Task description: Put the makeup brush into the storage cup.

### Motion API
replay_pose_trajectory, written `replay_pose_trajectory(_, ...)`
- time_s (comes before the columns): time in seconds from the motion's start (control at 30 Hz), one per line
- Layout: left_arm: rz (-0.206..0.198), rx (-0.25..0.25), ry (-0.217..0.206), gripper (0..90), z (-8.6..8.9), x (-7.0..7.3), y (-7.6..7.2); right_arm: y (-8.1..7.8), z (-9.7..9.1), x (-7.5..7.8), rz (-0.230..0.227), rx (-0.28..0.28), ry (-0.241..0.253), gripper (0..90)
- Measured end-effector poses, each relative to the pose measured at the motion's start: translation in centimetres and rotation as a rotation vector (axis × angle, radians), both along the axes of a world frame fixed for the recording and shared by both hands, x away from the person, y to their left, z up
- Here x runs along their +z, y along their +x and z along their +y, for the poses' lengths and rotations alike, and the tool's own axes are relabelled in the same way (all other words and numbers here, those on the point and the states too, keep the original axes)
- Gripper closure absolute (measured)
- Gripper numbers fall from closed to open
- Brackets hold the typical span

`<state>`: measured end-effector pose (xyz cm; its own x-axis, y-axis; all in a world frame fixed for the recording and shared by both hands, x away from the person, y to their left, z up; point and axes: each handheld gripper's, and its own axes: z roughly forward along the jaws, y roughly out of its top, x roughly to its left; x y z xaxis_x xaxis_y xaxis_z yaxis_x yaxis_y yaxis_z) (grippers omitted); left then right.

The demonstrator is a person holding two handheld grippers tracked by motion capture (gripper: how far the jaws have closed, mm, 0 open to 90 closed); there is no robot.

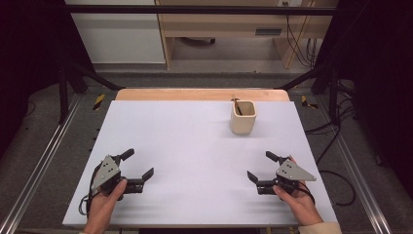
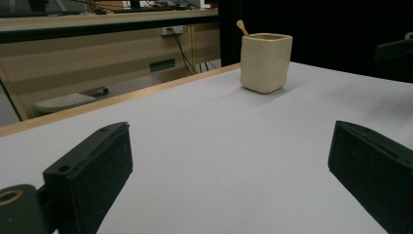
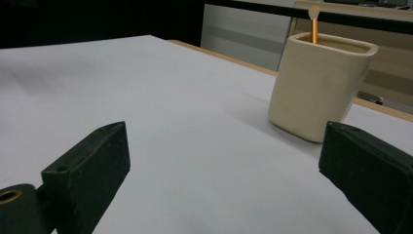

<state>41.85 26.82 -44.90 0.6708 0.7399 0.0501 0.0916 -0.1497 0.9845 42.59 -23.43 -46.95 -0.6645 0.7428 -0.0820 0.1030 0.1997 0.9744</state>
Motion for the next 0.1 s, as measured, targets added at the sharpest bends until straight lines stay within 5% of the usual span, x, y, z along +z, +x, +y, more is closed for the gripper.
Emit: replay_pose_trajectory(0.1,-0.007,-0.001,-0.006,1.8,0.07,0.14,-0.38,0.03,-0.15,0.14,-0.011,-0.002,0.043,5.7)
